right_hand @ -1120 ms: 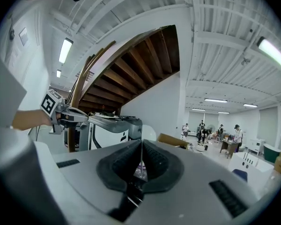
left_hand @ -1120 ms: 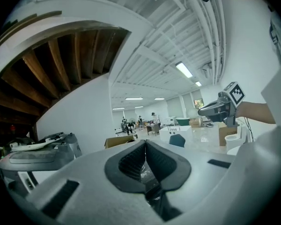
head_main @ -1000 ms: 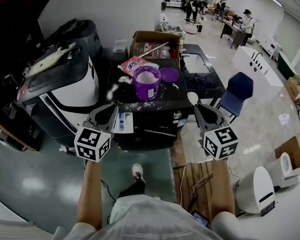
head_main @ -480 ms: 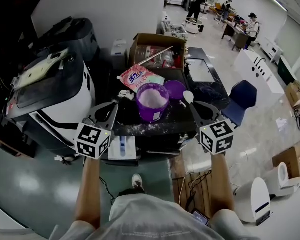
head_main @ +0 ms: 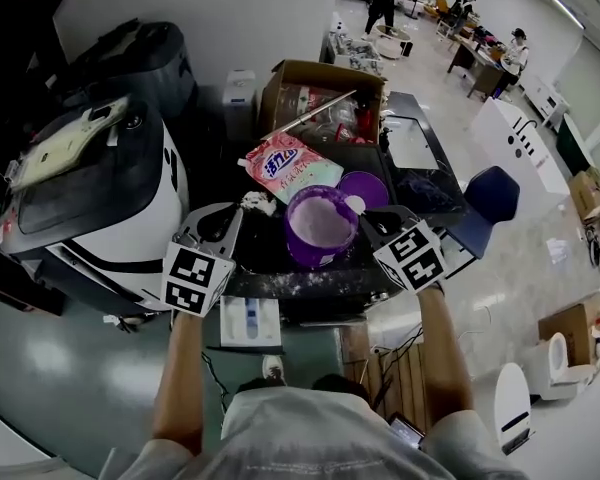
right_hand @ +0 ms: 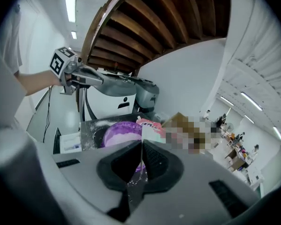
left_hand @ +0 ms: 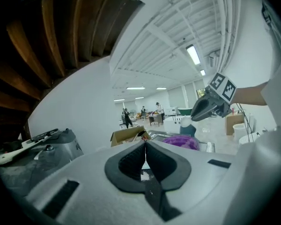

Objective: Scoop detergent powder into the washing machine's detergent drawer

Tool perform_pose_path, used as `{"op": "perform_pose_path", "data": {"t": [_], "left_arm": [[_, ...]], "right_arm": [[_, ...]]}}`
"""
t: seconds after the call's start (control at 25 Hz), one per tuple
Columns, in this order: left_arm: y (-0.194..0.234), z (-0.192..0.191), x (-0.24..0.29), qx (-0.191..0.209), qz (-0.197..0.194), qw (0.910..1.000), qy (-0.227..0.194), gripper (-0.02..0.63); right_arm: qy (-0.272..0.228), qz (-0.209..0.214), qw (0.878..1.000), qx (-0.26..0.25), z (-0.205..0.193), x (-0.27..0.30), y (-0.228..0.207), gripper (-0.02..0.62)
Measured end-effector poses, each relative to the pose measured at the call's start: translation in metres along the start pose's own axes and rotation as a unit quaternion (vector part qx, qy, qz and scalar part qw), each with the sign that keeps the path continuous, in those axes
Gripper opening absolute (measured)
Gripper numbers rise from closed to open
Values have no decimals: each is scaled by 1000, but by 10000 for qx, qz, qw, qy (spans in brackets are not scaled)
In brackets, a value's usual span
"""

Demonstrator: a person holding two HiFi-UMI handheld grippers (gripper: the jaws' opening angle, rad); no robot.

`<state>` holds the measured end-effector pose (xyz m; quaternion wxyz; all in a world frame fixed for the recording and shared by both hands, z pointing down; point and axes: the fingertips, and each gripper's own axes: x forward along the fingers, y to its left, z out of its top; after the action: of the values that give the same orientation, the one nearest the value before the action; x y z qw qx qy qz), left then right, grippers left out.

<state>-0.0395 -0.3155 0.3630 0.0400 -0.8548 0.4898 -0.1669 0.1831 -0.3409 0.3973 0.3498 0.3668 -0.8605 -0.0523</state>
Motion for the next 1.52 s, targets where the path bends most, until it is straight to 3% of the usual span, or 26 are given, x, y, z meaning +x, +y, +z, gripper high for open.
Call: {"op": "perform_pose_path", "data": {"t": [0.28,0.48,0.8,1.16,1.52], "left_arm": [[6,-20,27,-190,4,9995,253,11],[12,-23,38,-355,183,9986,354,11],[22,-33,47,-472,394,9970,474,11],[33,-44,45,-561,524,9951,618,11],[43,-50,44,-654,579,9942,623,11]], "right_arm": [[614,795,9916,-810,-6,64,8,11],[899,1417,9697,-1777,-9,96,21,11],[1342,1795,9317,-2857,-22,132,34,11],[1624,2064,9019,-3429,-28,153,51,11],[2087,2632,8828,-3282,-48,151,67,11]]}}
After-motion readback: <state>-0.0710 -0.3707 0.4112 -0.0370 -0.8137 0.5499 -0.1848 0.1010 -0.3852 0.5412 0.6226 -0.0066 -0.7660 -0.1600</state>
